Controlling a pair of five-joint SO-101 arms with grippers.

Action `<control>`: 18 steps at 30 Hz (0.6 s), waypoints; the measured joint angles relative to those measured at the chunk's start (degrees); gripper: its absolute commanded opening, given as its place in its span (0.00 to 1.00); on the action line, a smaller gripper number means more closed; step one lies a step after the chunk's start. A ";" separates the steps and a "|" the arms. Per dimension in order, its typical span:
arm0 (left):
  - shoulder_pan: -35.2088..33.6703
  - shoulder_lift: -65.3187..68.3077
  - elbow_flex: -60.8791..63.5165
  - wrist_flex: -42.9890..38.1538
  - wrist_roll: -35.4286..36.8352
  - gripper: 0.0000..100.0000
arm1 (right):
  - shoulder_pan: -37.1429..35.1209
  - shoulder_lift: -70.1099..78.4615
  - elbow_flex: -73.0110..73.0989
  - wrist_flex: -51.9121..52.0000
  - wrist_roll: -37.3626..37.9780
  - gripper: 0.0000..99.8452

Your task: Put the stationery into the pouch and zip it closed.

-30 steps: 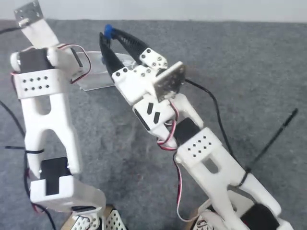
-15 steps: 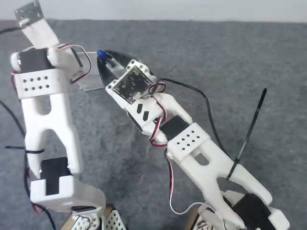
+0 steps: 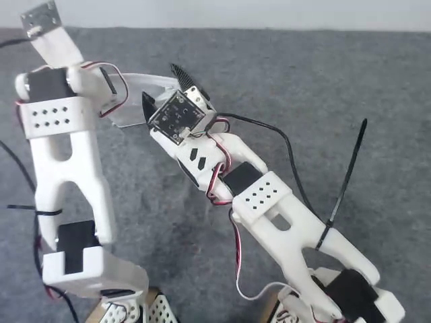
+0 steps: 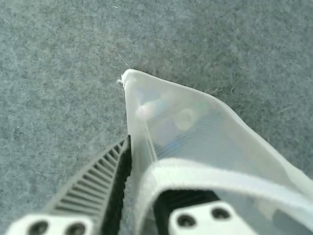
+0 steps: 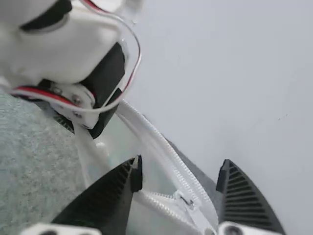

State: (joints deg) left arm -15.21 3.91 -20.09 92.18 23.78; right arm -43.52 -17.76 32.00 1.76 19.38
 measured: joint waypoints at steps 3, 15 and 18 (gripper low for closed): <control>0.00 0.00 0.35 0.00 0.00 0.02 | -1.58 -3.60 1.23 5.10 0.00 0.25; 0.00 0.00 0.88 0.00 0.00 0.03 | -3.34 -20.22 2.11 29.98 -7.74 0.25; 0.00 0.00 0.88 0.00 -0.26 0.03 | -2.81 -25.41 2.11 35.25 -10.81 0.25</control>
State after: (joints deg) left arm -15.21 3.91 -19.21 92.18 23.52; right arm -46.33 -43.16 34.11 37.01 8.57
